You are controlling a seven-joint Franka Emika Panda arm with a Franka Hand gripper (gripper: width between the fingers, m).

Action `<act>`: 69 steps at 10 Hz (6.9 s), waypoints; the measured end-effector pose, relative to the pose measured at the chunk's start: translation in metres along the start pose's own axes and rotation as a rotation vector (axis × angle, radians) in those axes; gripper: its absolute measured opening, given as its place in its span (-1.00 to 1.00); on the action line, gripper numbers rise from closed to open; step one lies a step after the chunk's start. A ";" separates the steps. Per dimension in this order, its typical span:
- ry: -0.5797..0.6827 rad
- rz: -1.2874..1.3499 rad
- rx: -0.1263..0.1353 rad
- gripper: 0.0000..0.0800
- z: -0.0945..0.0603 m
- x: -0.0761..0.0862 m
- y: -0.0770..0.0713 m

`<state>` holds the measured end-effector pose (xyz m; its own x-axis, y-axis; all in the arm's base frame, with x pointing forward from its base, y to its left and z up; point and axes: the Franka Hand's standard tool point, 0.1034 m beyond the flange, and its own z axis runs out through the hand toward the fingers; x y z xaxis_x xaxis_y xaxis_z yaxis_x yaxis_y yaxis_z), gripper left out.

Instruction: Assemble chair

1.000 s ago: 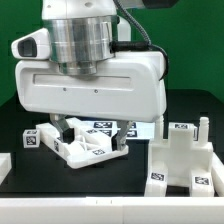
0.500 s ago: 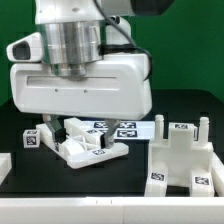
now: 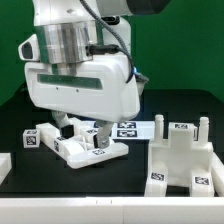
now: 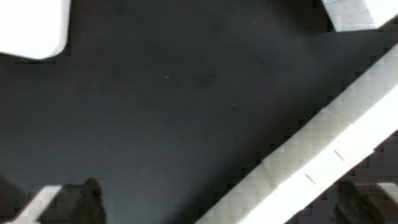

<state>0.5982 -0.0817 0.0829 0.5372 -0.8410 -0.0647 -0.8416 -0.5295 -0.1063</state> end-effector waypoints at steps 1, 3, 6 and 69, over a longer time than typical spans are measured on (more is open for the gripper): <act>-0.012 0.127 0.014 0.62 0.002 0.002 0.013; -0.029 0.396 0.020 0.62 0.005 -0.009 0.022; -0.034 0.562 0.034 0.62 0.004 -0.011 0.009; -0.309 0.886 -0.110 -0.25 0.024 -0.073 0.128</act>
Offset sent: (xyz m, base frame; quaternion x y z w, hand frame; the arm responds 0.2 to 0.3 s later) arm 0.0229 0.0091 0.0110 0.0009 0.0246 0.1463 0.9889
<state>0.4525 -0.0852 0.0498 -0.3230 -0.8837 -0.3387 -0.9424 0.2673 0.2012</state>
